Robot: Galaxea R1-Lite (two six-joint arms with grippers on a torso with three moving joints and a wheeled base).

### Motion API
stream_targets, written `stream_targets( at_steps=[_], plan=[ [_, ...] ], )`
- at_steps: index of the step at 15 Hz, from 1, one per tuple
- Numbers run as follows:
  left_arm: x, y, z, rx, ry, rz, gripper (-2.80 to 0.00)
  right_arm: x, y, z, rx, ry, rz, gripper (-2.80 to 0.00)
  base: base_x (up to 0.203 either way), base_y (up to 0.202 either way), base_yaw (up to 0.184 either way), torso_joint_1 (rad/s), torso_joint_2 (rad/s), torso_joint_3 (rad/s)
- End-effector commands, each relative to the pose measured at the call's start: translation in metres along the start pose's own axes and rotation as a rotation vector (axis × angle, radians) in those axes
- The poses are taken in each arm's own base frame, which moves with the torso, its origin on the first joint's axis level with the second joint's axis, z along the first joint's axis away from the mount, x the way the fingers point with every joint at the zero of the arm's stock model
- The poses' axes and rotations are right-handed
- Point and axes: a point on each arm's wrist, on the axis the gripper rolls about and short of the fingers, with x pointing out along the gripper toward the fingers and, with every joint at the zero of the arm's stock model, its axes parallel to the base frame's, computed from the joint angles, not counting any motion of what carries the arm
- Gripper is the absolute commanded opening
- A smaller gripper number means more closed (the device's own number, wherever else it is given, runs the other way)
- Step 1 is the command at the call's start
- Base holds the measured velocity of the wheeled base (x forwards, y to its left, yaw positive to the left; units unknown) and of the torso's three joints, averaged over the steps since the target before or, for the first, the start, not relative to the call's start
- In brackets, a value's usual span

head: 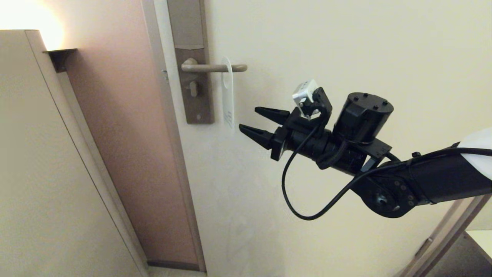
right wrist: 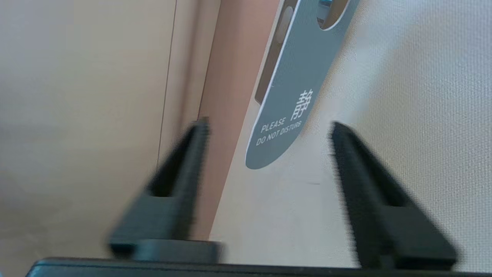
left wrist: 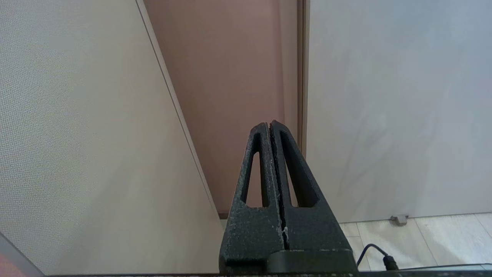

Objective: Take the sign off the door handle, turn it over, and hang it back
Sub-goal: Hang the sign back with the other side facing out

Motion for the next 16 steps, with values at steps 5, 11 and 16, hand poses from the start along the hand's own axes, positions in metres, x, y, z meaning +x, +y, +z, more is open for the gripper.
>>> stream_targets(
  at_steps=[5, 11, 16],
  plan=[
    [0.000, 0.000, 0.000, 0.000, 0.002, -0.001, -2.80, -0.003, 0.001, 0.004, -0.007, -0.011, 0.001, -2.80, 0.000, 0.000, 0.000, 0.000, 0.00, 0.000],
    [0.000, 0.000, 0.000, 0.000, 0.002, -0.001, -2.80, 0.005, -0.001, 0.003, -0.013, -0.024, 0.005, -2.80, 0.000, 0.000, 0.000, 0.000, 0.00, 0.000],
    [0.000, 0.000, 0.000, 0.000, 0.002, -0.001, -2.80, 0.028, -0.008, -0.007, -0.027, -0.045, -0.020, -2.80, 0.000, 0.000, 0.000, 0.000, 0.00, 0.000]
  ],
)
